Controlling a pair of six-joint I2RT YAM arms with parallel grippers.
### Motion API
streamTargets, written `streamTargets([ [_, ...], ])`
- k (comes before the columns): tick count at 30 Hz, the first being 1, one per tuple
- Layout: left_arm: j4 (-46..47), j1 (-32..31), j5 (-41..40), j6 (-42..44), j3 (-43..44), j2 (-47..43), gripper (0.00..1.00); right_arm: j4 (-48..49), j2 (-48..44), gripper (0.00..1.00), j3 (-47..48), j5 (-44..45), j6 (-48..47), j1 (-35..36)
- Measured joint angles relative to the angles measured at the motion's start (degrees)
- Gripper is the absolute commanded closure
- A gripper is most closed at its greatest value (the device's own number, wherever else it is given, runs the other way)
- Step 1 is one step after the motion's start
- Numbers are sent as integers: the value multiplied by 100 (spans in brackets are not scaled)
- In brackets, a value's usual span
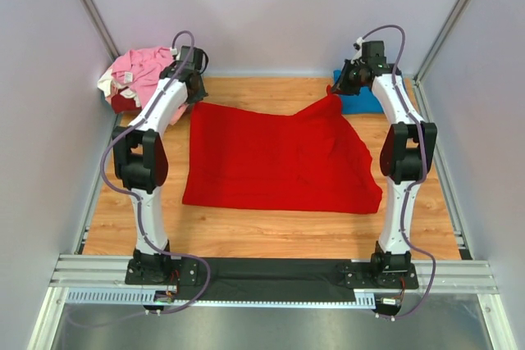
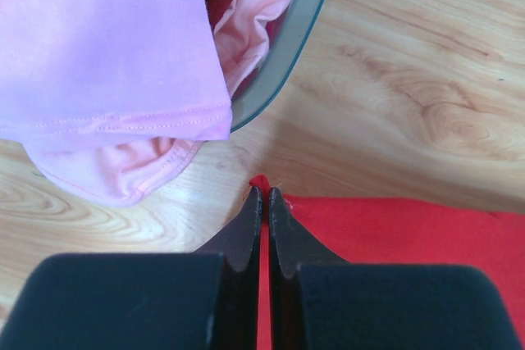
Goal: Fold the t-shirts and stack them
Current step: Fold the tshirt
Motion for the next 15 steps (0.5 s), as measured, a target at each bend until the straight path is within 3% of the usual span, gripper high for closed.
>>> streamTargets([
  [8, 20, 4, 282, 175, -26, 28, 100, 24, -61, 100, -221, 4, 28, 63],
  [15, 229, 15, 481, 367, -778, -188, 100, 74, -922, 100, -1362, 177, 17, 195],
])
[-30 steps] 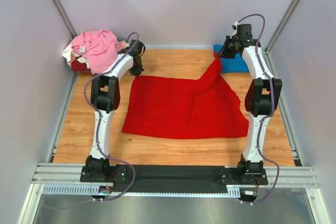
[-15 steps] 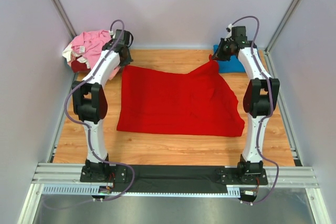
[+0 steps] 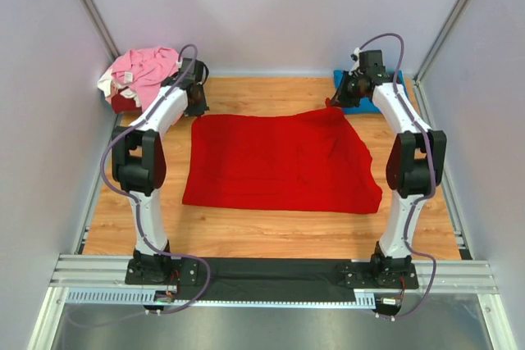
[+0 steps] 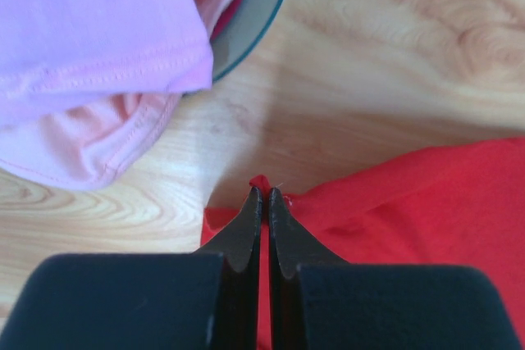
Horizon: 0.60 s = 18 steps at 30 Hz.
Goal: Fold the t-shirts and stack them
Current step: Fold the tshirt
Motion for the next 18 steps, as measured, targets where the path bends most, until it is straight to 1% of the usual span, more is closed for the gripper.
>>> streamTargets([
  [5, 125, 9, 127, 168, -404, -243, 100, 127, -1250, 100, -1187, 197, -39, 44],
  [9, 245, 7, 208, 271, -595, -420, 100, 280, -2201, 100, -1840, 339, -68, 39],
  [13, 345, 9, 306, 350, -796, -612, 100, 411, -2785, 100, -2321, 422, -107, 39],
  [18, 518, 9, 468, 435, -1106, -778, 100, 516, -3158, 100, -3040, 509, -149, 39],
])
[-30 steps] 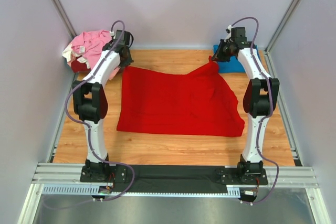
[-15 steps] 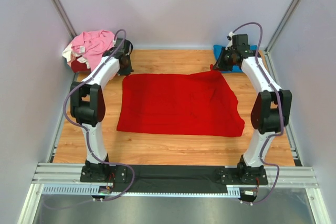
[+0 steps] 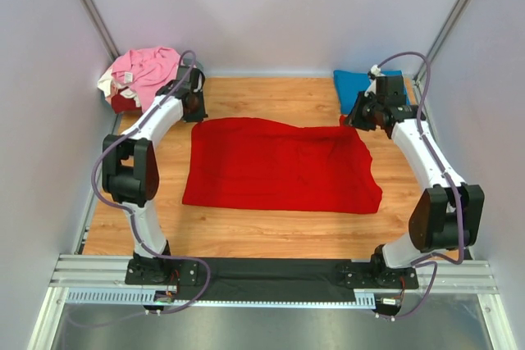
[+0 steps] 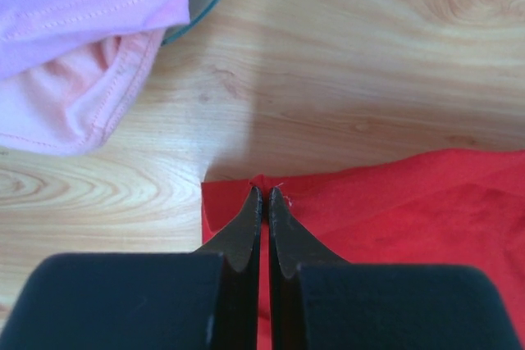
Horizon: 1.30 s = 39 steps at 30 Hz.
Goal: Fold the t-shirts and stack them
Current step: Fold the tshirt
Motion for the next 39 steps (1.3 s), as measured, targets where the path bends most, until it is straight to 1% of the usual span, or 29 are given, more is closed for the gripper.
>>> streamTargets([
  [5, 57, 0, 87, 55, -295, -199, 100, -15, -258, 100, -492, 175, -4, 0],
  [15, 90, 2, 68, 210, -651, -522, 100, 7, -881, 100, -929, 717, 7, 0],
  [25, 133, 2, 76, 227, -955, -605, 100, 96, -1202, 100, -1650, 800, 184, 0],
  [28, 127, 2, 66, 203, -1134, -623, 100, 151, -1355, 99, -1993, 951, 341, 0],
  [29, 125, 0, 55, 181, -1211, -647, 98, 168, -1436, 100, -2149, 1062, 424, 0],
  [30, 129, 0, 28, 155, -1322, -702, 86, 166, -1537, 99, -2319, 1169, 525, 0],
  [31, 140, 0, -4, 138, -1467, -780, 78, 155, -1637, 95, -2490, 1276, 632, 0],
  [32, 131, 0, -44, 94, -1617, -872, 70, 140, -1709, 86, -2616, 1370, 717, 0],
  [33, 129, 0, -87, 39, -1762, -970, 68, 136, -1781, 79, -2758, 1456, 848, 0],
  [34, 133, 2, -140, -33, -1893, -1060, 67, 162, -1851, 75, -2907, 1532, 964, 0],
  [35, 120, 2, -203, -92, -1998, -1134, 63, 160, -1915, 45, -3047, 1604, 1064, 0],
  [36, 127, 2, -271, -144, -2081, -1185, 52, 155, -1965, 31, -3182, 1676, 1211, -2],
  [37, 127, 0, -345, -184, -2155, -1226, 46, 151, -1989, 27, -3287, 1762, 1305, -13],
  [38, 129, 2, -424, -256, -2223, -1261, 43, 133, -1989, 24, -3366, 1829, 1368, -37],
  [39, 122, 2, -509, -313, -2282, -1287, 43, 111, -1987, 23, -3399, 1875, 1408, -72],
])
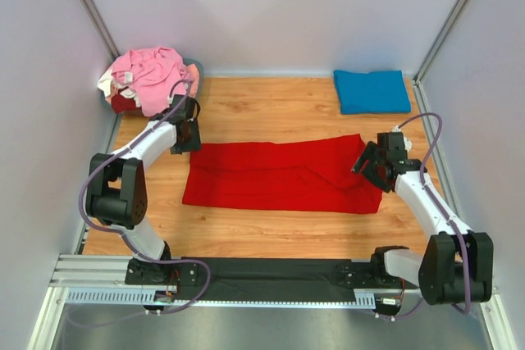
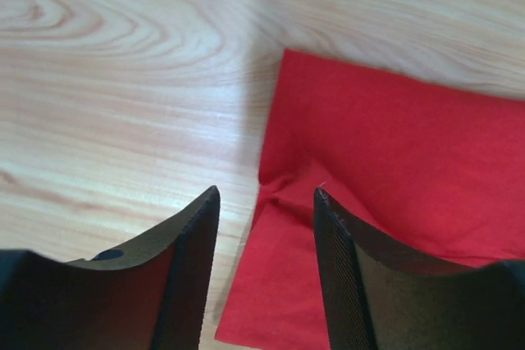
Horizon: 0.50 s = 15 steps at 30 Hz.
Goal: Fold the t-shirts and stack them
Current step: Fold the tshirt
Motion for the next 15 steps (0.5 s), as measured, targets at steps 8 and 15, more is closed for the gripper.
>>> streamTargets([
  [8, -46, 0, -380, -232, -63, -374, 45, 101, -35, 34, -13, 94, 210, -216],
  [15, 175, -120, -319, -245, -63, -833, 48, 704, 70, 47, 15, -651, 203, -81],
])
